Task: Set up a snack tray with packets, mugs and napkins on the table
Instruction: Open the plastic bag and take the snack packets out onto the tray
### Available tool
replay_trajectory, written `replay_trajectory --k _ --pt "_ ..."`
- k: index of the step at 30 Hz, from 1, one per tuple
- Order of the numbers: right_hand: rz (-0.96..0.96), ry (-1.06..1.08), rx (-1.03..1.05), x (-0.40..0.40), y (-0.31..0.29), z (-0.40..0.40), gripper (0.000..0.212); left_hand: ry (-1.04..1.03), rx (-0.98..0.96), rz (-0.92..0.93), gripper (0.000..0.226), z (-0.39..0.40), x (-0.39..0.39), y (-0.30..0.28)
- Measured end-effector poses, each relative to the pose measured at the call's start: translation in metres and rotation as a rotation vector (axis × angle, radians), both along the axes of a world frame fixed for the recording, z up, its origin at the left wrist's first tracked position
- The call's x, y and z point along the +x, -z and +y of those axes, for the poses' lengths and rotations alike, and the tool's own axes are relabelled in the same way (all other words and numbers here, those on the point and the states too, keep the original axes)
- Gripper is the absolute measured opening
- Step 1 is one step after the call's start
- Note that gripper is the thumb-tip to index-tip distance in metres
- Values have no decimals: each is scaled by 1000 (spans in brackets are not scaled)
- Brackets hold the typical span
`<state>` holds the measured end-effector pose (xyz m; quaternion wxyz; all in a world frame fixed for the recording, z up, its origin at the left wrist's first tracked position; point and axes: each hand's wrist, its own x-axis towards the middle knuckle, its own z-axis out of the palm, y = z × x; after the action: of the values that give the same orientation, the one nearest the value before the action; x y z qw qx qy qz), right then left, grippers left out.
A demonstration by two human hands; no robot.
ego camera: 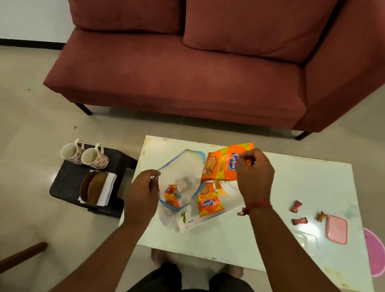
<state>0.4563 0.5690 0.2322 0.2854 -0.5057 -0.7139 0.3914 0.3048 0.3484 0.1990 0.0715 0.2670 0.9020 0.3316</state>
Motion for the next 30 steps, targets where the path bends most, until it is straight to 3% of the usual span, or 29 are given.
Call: replay_trajectory --k 6,12,16,20,24,30 --pt "-209 58 -218 -12 85 0 13 -27 -80 -24 24 -33 -24 12" --pt "-587 -181 -272 -28 158 -9 23 23 -125 8 18 -59 -39 14" --pt "-566 -166 -337 -46 179 5 28 44 -88 6 19 -69 -42 14" --pt "-440 -94 -574 -49 191 5 34 92 -61 -12 23 -77 -44 20" --pt "-449 -170 -895 -40 201 -7 40 95 -77 -44 20 -82 -38 24" --pt "-518 -311 -920 -17 197 -20 44 115 -30 -69 19 -72 -29 17"
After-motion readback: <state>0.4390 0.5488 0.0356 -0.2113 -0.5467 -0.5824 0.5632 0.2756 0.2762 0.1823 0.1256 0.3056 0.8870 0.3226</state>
